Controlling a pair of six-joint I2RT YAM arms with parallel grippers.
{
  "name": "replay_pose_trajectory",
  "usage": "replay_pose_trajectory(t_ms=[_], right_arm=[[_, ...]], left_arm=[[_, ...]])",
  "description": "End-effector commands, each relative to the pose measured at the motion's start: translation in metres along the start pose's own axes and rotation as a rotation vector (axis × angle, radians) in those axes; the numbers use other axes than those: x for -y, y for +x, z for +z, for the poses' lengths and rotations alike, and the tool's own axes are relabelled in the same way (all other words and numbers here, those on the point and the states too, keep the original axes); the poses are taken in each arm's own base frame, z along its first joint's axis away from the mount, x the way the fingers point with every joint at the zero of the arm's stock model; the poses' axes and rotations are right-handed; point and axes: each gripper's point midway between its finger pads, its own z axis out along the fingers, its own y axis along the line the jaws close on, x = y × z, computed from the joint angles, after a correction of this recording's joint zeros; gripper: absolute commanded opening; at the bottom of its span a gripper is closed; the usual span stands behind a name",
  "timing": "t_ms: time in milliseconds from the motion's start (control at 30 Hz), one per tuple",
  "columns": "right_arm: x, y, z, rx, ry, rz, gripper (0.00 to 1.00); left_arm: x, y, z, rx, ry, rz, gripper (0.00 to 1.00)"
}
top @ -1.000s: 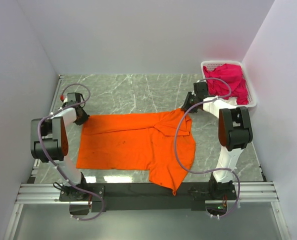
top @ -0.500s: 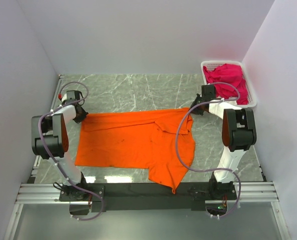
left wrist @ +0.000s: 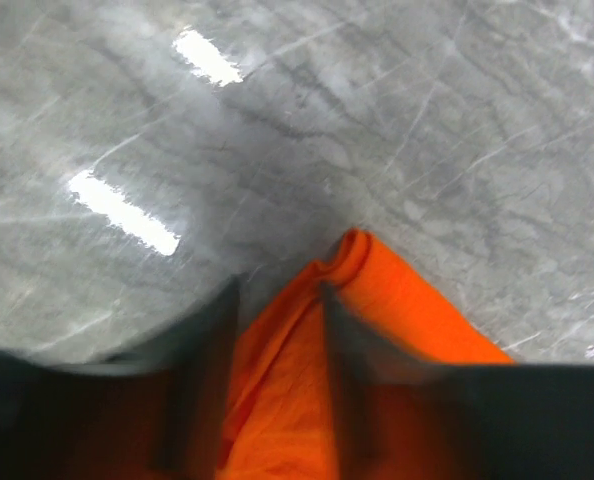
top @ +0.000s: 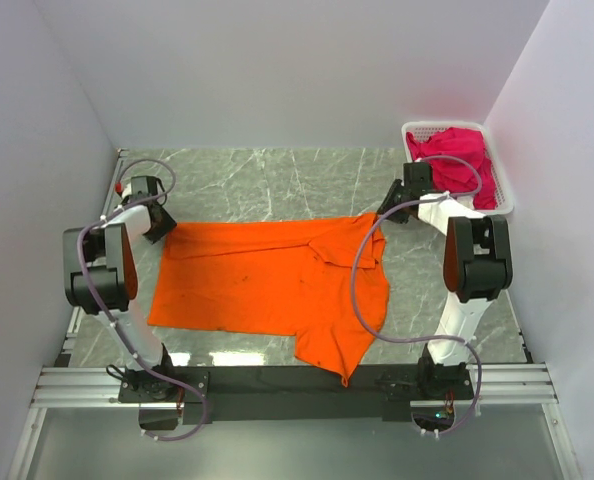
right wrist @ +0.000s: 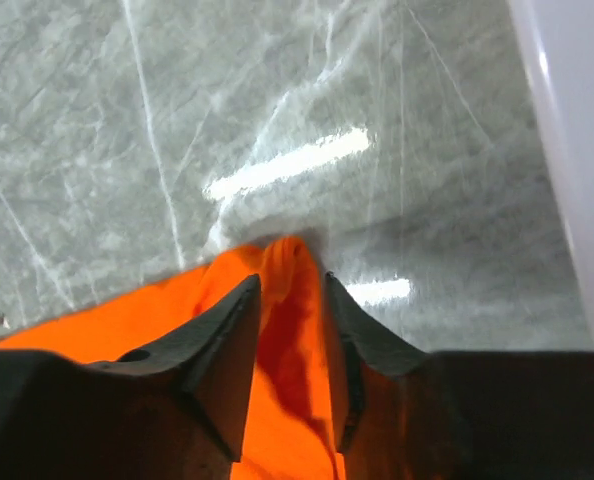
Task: Fold and stack the t-shirts
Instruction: Fold the tshirt
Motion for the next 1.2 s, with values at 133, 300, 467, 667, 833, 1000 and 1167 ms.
replay_pose_trajectory(t_ms=[133,300,467,667,833,1000,1167], right_arm=[[-0.019,-0.001,-0.054,0.084,0.003,-0.049,0.43],[-0.019,0.042,-0.076,0.038,-0.005,-0.054,0.43],[-0.015,0.081,-0.089,-0.007,-0.001,-0.158,0.42],[-0.048,0.111,-0.091,-0.019,-0.014,-0.436,0.42],[-0.065,0.124,-0.083,-0.039,-0.014,-0.567,0.42],[-0.085,0.144,-0.078,-0.067,-0.032,-0.714,0.42],[-0.109,0.157,-0.077,-0.049,-0.056,-0.83,0.42]], left_arm=[[0.005,-0.03,-0.066,0.115,0.036,0.008,0.69],[-0.009,-0.003,-0.09,0.101,0.06,0.012,0.71],[-0.024,0.019,-0.085,0.07,0.039,0.042,0.64],[-0.02,0.02,-0.069,0.049,0.032,0.038,0.59],[-0.016,0.021,-0.061,0.029,0.027,0.052,0.53],[-0.022,0.034,-0.052,-0.005,0.016,0.065,0.48],[-0.024,0.037,-0.049,-0.018,0.004,0.081,0.44]])
